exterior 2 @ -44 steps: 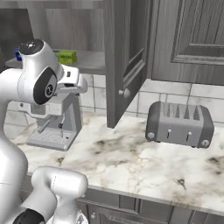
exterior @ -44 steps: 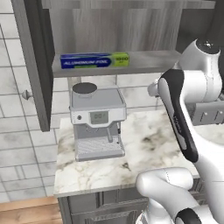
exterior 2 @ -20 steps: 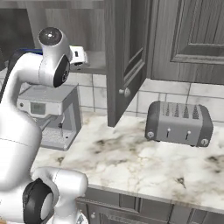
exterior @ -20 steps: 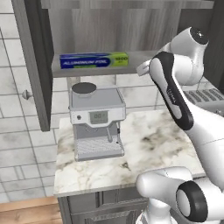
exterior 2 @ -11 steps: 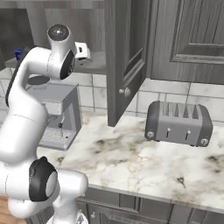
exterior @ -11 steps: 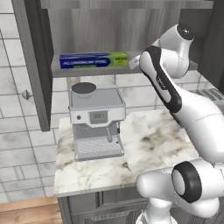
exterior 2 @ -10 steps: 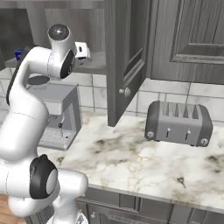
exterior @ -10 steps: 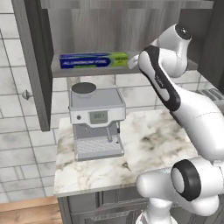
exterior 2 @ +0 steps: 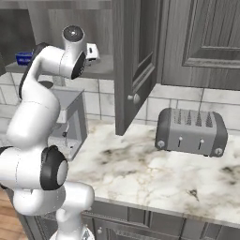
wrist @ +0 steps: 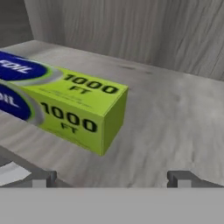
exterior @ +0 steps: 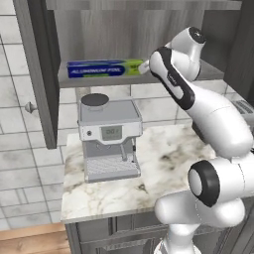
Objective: Retrieve the tupperware and aluminum foil from the cabinet and place them on the dining counter near the plate with carrot and steak to prepare for storing leftovers.
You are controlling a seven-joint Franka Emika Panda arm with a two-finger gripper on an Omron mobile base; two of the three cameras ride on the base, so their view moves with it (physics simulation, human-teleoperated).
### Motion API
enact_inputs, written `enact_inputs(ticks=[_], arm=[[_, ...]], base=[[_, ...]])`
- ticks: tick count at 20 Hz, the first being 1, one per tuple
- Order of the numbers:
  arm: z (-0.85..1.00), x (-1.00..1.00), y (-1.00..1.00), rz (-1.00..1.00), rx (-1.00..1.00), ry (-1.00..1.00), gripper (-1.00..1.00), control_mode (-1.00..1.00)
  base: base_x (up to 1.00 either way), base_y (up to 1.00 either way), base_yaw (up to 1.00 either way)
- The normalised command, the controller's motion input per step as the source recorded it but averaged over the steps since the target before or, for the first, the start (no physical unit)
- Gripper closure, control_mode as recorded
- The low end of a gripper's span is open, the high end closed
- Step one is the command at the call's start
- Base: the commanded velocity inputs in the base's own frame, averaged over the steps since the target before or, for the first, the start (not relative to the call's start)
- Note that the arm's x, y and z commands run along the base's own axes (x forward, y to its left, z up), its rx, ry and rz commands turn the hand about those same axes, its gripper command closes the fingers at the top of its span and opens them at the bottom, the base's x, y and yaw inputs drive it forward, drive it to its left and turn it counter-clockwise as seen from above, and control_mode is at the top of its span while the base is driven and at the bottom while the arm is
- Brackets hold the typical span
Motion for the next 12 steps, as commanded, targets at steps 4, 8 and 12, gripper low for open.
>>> enact_inputs(ticks=[4,8,12], arm=[[0.0,0.43,0.0,0.2,0.11,0.0,-1.0,-1.0],[0.0,0.44,0.0,0.22,0.07,0.0,-1.0,-1.0],[0.0,0.36,0.0,0.21,0.0,-0.01,-1.0,-1.0]], base=[[0.0,0.0,0.0],[0.0,0.0,0.0],[0.0,0.0,0.0]])
